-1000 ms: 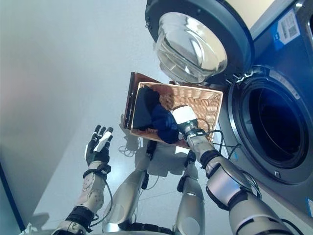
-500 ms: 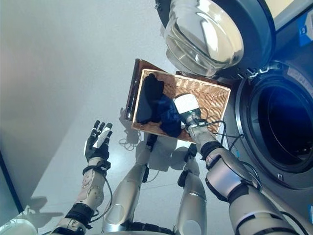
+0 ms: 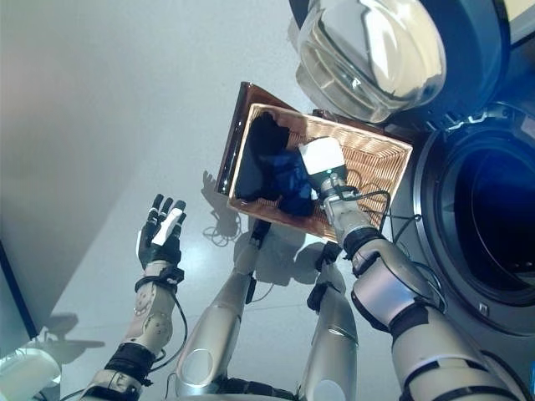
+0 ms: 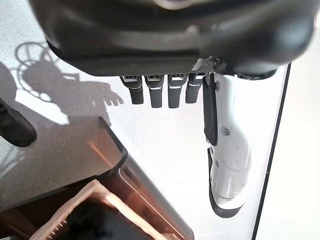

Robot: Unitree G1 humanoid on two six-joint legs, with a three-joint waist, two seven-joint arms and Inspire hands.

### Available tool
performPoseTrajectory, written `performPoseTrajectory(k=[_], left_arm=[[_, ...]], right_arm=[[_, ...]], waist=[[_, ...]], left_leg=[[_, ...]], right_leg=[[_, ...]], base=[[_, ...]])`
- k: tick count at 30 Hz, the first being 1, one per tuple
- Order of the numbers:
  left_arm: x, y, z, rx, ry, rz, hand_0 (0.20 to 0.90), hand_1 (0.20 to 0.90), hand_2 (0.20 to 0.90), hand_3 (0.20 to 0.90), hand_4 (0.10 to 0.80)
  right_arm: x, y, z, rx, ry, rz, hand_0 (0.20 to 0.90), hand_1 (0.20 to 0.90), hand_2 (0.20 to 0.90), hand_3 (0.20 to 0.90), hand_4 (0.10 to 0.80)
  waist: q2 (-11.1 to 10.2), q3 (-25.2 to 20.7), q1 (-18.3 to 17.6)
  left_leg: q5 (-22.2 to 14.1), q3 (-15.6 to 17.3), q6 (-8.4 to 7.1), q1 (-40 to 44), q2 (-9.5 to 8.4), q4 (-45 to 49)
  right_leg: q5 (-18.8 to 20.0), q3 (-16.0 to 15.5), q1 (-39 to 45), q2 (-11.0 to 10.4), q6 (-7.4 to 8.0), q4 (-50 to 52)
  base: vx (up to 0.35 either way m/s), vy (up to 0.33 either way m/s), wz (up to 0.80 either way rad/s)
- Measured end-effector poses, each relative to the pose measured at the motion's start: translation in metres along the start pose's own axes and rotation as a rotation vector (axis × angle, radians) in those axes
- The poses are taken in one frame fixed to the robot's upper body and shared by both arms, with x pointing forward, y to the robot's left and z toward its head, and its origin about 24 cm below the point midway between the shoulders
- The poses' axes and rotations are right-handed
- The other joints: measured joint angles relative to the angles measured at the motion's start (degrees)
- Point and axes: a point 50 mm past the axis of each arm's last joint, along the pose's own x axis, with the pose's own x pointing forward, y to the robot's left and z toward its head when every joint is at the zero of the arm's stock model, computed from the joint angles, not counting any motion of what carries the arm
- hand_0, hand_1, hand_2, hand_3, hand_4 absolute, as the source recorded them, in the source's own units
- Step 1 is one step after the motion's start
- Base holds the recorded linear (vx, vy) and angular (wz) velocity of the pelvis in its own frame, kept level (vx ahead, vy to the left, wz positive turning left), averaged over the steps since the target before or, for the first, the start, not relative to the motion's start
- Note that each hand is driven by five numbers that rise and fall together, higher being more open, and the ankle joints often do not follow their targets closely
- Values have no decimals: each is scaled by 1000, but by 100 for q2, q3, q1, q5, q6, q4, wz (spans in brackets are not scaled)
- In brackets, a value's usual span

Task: Pick up the clothes and place them into the washing machine

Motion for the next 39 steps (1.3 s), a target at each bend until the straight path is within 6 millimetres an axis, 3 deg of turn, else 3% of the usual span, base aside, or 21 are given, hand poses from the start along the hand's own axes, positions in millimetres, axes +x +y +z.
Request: performPoseTrajectory(k=[6, 11, 27, 33, 39], left_arm=[[0, 1, 0, -4, 1, 12, 900, 900, 900, 900, 800], [1, 0, 1, -5, -2, 10, 900, 900, 900, 900, 800], [3, -2, 2, -4, -5, 6, 900, 900, 900, 900, 800], [3, -1, 1, -2, -1, 15, 900, 900, 900, 900, 800], [0, 15, -10, 22, 43, 100, 900, 900, 900, 900, 800]], right_arm=[[6, -11, 3, -1, 8, -40, 200, 200, 200, 200, 300], [-2, 6, 7, 23, 18, 25, 200, 200, 200, 200, 300], [-7, 16, 5, 73, 51, 47, 200, 200, 200, 200, 300], [-15, 26, -10, 230, 156, 56, 200, 200, 200, 200, 300], [-21, 27, -15, 566, 276, -31, 200, 200, 200, 200, 300]], waist=[[1, 0, 57], [2, -1, 167], [3, 0, 153], [20, 8, 35], [35, 20, -218]], left_leg=[[-7, -14, -13, -33, -16, 39], [-9, -19, -16, -33, -17, 43], [-7, 127, -14, 130, -18, 71], [-33, 225, 19, 444, -16, 60], [-78, 457, 75, 820, -8, 44]], right_leg=[[-87, 12, -87, -38, -18, 159], [-122, 11, -101, -45, -13, 217], [-105, 158, -10, -42, 7, 232], [-100, 252, 263, -37, 17, 203], [50, 445, 649, 13, 111, -94]], base=[[-6, 14, 2], [0, 0, 0], [6, 1, -3], [22, 17, -7], [35, 23, -18]])
